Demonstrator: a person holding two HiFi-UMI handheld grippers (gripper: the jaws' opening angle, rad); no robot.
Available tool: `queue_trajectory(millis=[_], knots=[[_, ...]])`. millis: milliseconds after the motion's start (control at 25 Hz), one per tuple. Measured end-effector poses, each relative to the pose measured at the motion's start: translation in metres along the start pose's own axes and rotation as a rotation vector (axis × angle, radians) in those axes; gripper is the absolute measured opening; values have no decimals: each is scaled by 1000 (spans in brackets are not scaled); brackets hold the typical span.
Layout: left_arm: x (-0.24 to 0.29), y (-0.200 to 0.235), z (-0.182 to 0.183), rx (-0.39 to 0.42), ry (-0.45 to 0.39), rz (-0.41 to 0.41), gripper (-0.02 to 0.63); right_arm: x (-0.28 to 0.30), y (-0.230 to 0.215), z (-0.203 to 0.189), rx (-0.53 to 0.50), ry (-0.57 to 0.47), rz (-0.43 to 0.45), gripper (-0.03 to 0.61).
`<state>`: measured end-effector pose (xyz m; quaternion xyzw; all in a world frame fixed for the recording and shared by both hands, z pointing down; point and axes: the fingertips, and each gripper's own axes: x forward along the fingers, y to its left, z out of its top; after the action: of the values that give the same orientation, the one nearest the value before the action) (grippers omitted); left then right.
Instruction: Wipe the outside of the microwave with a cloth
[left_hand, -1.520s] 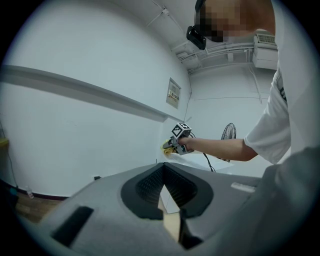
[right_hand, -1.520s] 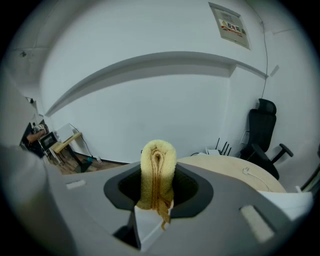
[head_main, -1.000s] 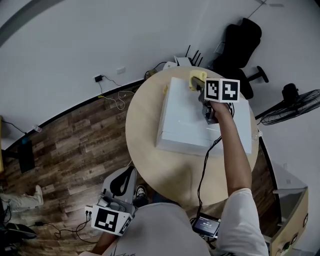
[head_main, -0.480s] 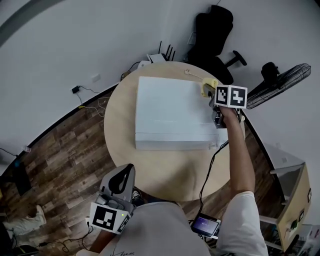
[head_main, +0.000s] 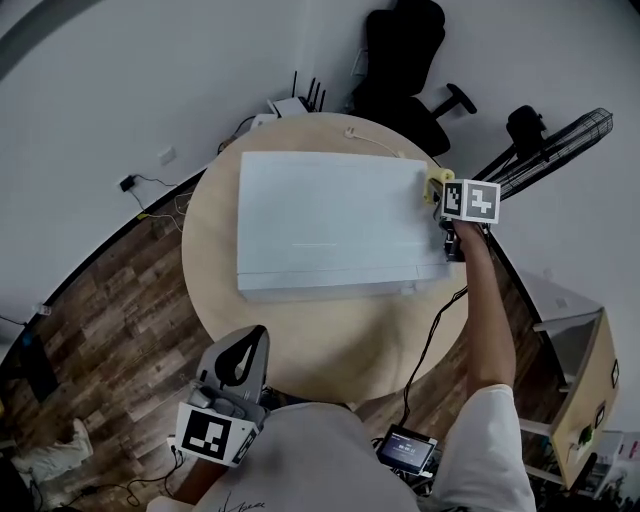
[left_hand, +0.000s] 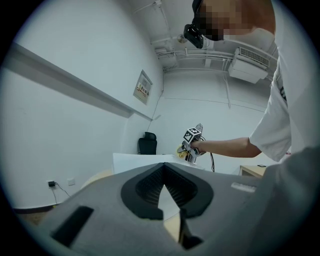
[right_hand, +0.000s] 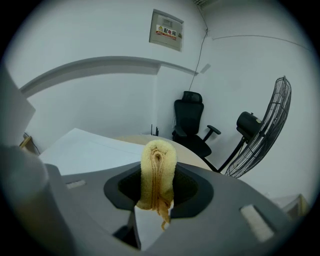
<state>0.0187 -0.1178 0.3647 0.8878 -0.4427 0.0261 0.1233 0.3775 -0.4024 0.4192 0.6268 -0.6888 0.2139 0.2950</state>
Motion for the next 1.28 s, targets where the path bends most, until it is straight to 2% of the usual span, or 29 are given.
queue_trajectory(millis=[200, 520, 920, 1280], knots=[[4, 6, -6, -11, 13, 21, -5, 16, -22, -16, -47, 64, -55, 135], [-4, 8, -13, -30, 18, 54, -5, 24, -11, -21, -59, 85, -55, 135], [-38, 14, -12, -38, -5, 101, -5, 19, 30, -18, -82, 87, -16, 135], [-82, 26, -13, -42, -25, 159, -5, 16, 89, -13, -112, 84, 37, 137]])
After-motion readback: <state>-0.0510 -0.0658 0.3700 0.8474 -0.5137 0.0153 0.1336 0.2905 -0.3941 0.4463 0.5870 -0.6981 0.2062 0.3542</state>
